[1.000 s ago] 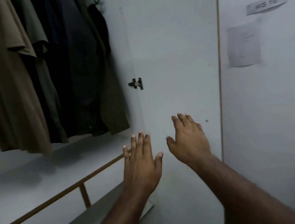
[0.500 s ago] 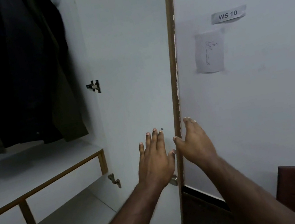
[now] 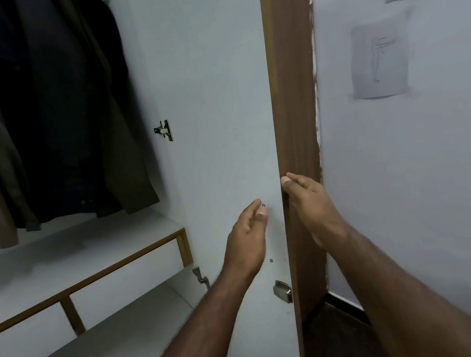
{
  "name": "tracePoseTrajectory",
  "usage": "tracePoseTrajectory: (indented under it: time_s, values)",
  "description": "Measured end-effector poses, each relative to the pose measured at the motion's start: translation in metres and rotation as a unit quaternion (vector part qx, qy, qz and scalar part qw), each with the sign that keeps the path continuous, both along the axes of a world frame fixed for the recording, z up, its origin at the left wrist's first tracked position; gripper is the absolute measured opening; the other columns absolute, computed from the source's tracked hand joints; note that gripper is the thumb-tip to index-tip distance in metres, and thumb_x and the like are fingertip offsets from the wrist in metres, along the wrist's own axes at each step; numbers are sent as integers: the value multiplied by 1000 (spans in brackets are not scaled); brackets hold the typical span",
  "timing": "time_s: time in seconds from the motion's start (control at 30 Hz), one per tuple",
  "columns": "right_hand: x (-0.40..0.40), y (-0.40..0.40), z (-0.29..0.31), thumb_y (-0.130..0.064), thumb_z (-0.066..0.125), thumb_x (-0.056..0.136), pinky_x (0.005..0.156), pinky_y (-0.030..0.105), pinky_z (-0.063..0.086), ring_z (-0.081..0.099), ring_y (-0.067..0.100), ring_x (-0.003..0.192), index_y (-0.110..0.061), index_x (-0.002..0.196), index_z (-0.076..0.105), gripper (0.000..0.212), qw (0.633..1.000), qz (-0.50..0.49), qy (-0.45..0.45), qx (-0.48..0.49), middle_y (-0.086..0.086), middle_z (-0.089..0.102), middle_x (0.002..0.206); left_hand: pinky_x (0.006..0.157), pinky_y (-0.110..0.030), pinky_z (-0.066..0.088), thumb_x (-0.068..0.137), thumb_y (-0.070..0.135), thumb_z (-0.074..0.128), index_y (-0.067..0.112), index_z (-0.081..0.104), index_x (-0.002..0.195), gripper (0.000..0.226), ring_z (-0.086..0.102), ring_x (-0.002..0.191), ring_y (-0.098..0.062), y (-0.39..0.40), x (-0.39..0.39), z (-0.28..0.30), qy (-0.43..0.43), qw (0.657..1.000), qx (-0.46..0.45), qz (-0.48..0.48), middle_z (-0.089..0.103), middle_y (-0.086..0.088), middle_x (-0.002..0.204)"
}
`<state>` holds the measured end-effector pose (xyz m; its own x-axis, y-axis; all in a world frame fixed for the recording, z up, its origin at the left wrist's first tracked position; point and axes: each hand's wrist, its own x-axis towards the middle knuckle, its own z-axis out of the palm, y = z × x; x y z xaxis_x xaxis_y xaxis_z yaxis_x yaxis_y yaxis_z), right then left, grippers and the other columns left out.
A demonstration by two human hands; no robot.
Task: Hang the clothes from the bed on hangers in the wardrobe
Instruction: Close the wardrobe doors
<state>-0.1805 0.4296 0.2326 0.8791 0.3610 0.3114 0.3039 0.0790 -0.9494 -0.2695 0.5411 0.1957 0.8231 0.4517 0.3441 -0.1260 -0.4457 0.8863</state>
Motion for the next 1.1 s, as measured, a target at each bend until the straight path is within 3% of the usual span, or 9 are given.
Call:
tracePoseTrajectory:
  time_s: [0.07, 0.13, 0.2, 0.3, 0.5, 0.77, 1.1]
  values:
    - [5, -1, -4, -62, 57, 82, 109, 44, 46, 62, 11, 118, -24, 124, 68, 58, 1000, 14, 8, 5, -8, 71, 120, 118, -35, 33, 105, 50, 33, 26, 51, 144, 49, 46, 139, -13, 5, -8, 2, -25, 989, -140, -44, 50, 6, 150]
    - [-2, 0, -4, -47, 54, 96, 108, 40, 47, 65, 10, 114, -23, 117, 71, 35, 998, 47, 20, 28, -6, 73, 113, 117, -38, 37, 103, 54, 32, 21, 57, 138, 55, 53, 133, -12, 12, -18, 3, -39, 974, -217, -61, 57, 4, 144]
    - [-11, 1, -4, -30, 48, 105, 108, 34, 47, 63, 10, 116, -16, 126, 65, 31, 994, 86, 37, 51, -3, 69, 118, 114, -38, 41, 95, 61, 32, 20, 60, 134, 63, 58, 128, -14, 21, -30, 4, -48, 963, -257, -71, 61, 2, 139]
    - [-23, 6, -7, -33, 43, 106, 109, 38, 46, 61, 19, 123, -11, 133, 60, 39, 990, 122, 51, 51, 8, 63, 133, 111, -39, 44, 99, 63, 25, 15, 62, 132, 69, 63, 122, -17, 39, -51, 5, -47, 947, -305, -88, 66, -1, 133]
    - [-51, 34, -5, -39, 39, 106, 100, 39, 53, 69, 20, 110, -10, 129, 63, 44, 967, 217, 116, 60, 7, 72, 120, 111, -42, 44, 97, 69, 15, 9, 60, 134, 84, 62, 124, -22, 81, -102, 2, -28, 937, -329, -114, 66, -8, 132]
    - [-103, 99, -2, -48, 32, 105, 110, 43, 44, 61, 23, 125, -7, 139, 52, 57, 922, 348, 162, 58, 11, 63, 135, 112, -42, 42, 94, 72, 17, 5, 58, 135, 88, 62, 125, -22, 141, -170, -4, -62, 931, -351, -81, 65, -12, 133]
    - [-163, 198, -6, -59, 30, 102, 111, 43, 43, 53, 25, 133, -4, 145, 44, 71, 877, 404, 234, 114, 13, 56, 143, 114, -39, 40, 96, 70, 22, 3, 54, 139, 86, 55, 131, -23, 216, -225, -7, -107, 924, -368, -15, 59, -14, 140]
